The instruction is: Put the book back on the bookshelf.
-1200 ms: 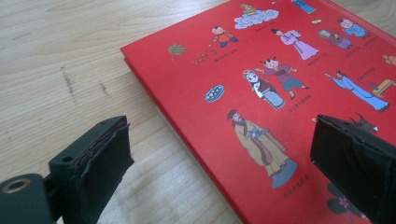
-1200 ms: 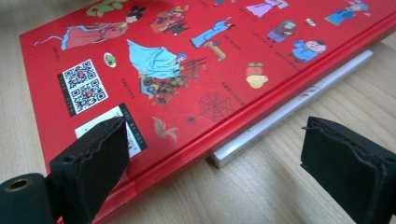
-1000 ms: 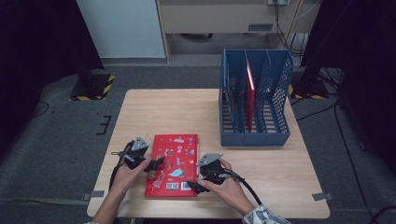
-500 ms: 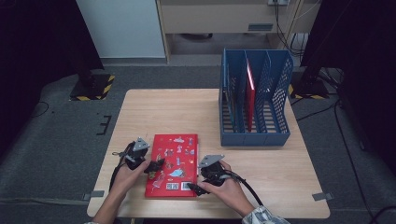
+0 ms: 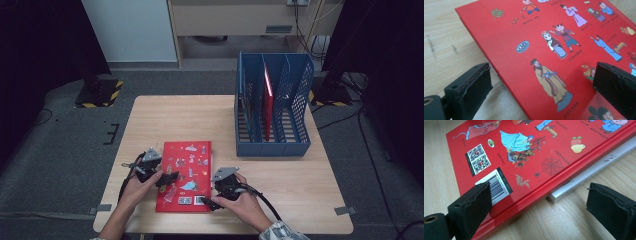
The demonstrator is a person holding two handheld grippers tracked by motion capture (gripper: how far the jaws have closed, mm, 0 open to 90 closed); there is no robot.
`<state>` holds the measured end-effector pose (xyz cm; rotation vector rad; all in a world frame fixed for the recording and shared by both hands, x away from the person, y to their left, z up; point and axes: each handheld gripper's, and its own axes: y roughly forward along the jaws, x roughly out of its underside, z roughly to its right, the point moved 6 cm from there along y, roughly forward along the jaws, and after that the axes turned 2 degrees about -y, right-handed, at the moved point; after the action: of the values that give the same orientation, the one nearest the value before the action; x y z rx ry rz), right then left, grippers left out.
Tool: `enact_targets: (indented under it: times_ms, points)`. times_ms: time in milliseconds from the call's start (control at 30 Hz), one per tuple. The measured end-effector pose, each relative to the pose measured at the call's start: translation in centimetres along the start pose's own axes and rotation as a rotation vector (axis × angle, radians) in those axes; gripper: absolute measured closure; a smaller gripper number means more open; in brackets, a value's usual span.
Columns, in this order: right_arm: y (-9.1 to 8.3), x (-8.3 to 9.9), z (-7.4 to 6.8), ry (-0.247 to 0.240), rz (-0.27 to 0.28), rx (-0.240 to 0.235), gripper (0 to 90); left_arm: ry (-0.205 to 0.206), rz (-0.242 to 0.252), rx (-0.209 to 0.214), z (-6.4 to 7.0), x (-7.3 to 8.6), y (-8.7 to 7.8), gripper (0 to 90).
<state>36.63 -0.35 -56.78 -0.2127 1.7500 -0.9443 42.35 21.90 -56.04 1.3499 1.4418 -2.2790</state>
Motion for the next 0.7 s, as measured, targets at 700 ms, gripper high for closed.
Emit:
enact_targets:
  times_ms: [700]
  points:
    - [0.1, 0.09, 0.04, -0.002, -0.005, -0.011, 6.5, -0.112, -0.015, 0.108, -0.29, 0.58, 0.6, 0.0]
